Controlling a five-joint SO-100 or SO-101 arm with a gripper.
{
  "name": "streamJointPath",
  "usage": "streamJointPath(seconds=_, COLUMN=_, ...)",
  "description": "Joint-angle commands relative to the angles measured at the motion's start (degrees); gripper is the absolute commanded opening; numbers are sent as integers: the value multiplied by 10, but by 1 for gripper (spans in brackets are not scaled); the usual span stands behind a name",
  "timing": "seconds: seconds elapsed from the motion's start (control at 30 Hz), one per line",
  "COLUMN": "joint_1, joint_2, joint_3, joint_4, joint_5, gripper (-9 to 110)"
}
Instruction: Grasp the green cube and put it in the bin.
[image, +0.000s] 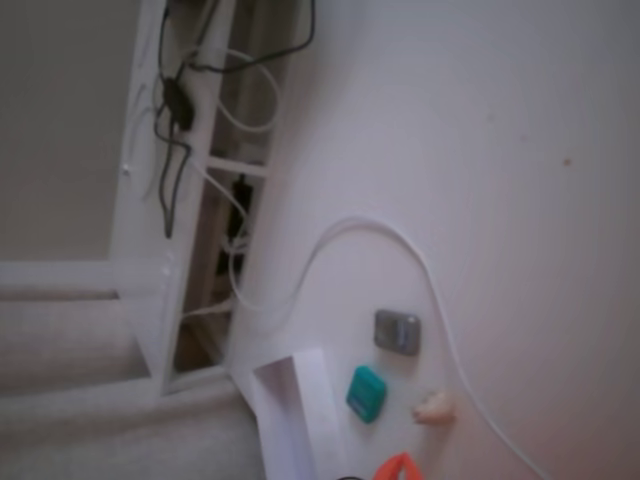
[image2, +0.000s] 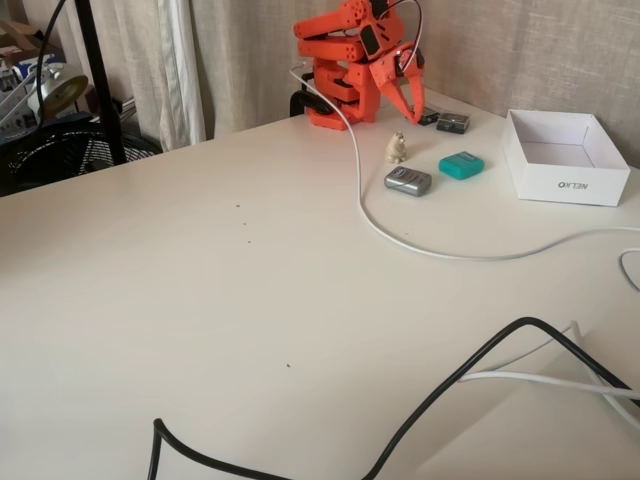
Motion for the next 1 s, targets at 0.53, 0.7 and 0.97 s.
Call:
streamJointPath(seconds=0.53, joint_1=-15, joint_2=4, joint_3=-1, joint_4=-1, joint_5=-14, gripper=-8)
streamJointPath(seconds=0.7, joint_1=-15, joint_2=4, joint_3=-1, joint_4=-1, joint_5=-14, gripper=-8)
streamJointPath(seconds=0.97, joint_1=-12, joint_2=1, joint_3=-7, joint_4=-18, joint_5=-15, gripper=24)
